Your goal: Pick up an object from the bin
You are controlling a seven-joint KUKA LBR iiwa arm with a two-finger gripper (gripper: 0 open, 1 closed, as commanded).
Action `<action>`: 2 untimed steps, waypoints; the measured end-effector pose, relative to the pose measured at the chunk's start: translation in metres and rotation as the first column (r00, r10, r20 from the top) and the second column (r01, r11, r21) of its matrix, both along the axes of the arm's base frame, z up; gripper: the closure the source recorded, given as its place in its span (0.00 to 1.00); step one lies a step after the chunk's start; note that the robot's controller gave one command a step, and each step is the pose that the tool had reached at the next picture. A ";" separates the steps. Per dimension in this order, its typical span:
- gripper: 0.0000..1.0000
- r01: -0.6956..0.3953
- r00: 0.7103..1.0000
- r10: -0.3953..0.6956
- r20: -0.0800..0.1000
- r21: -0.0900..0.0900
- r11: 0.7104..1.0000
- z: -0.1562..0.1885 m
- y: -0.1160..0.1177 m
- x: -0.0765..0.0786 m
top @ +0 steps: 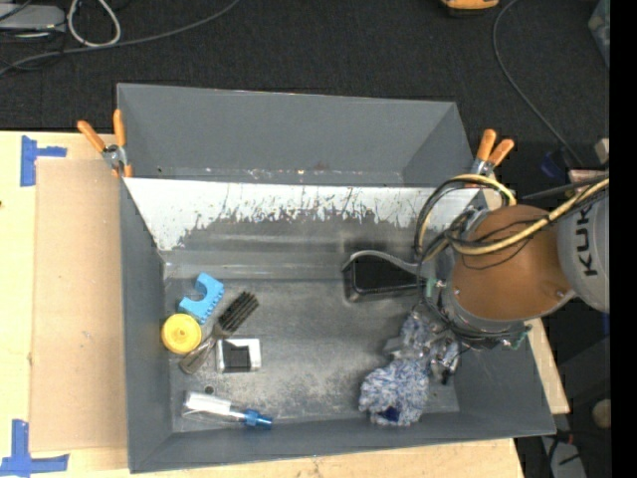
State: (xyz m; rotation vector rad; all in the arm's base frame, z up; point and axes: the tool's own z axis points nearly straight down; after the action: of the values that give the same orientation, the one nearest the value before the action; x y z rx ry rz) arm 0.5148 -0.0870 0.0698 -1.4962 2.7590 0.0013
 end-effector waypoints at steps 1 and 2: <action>1.00 -0.001 1.000 0.001 0.000 0.000 1.000 0.000 0.000 0.000; 1.00 0.002 1.000 -0.002 -0.010 0.004 1.000 0.025 0.002 -0.003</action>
Offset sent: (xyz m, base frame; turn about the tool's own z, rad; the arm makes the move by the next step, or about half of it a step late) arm -0.0001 0.0001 0.0729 -0.0008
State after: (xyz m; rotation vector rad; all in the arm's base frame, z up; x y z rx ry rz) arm 0.5118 -0.0852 0.0944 -1.4970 2.7665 0.0143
